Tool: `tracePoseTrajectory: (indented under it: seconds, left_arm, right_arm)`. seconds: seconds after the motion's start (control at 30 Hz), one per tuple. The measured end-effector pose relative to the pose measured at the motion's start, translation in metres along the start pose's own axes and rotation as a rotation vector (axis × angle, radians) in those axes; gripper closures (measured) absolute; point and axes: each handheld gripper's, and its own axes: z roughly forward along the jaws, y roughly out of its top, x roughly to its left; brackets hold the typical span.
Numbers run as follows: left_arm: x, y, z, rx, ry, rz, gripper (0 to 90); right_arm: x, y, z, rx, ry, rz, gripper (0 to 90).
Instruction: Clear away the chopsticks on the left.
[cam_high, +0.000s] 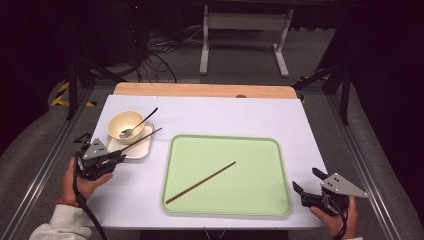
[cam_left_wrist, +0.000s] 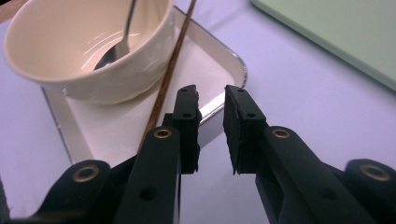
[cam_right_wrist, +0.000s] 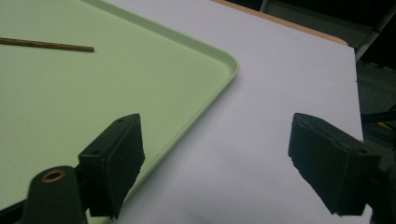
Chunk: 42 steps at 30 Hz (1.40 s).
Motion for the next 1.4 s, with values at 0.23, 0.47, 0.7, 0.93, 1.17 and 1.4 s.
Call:
tracePoseTrajectory:
  seconds: [0.23,0.47,0.7,0.93,1.17,1.4]
  left_arm:
    - [0.014,-0.004,0.007,0.018,0.025,-0.037,71.4]
    - [0.024,-0.001,0.025,0.067,0.016,-0.042,68.3]
    - [0.031,-0.004,0.033,0.096,-0.007,-0.082,72.0]
    - [0.035,-0.006,0.037,0.096,-0.049,-0.117,79.9]
    - [0.026,0.000,0.036,0.093,-0.079,-0.098,85.1]
    - [0.020,0.002,0.031,0.063,-0.093,-0.103,85.1]
  right_arm:
    - [0.000,0.000,0.001,0.004,0.001,-0.001,18.6]
    - [0.000,-0.001,0.002,0.009,0.005,-0.001,18.6]
    - [0.000,-0.001,0.004,0.015,0.008,-0.001,18.6]
    - [-0.001,-0.001,0.005,0.017,0.010,-0.001,18.6]
    - [-0.001,-0.001,0.004,0.015,0.009,-0.002,18.6]
    - [0.000,-0.001,0.004,0.014,0.010,-0.003,18.6]
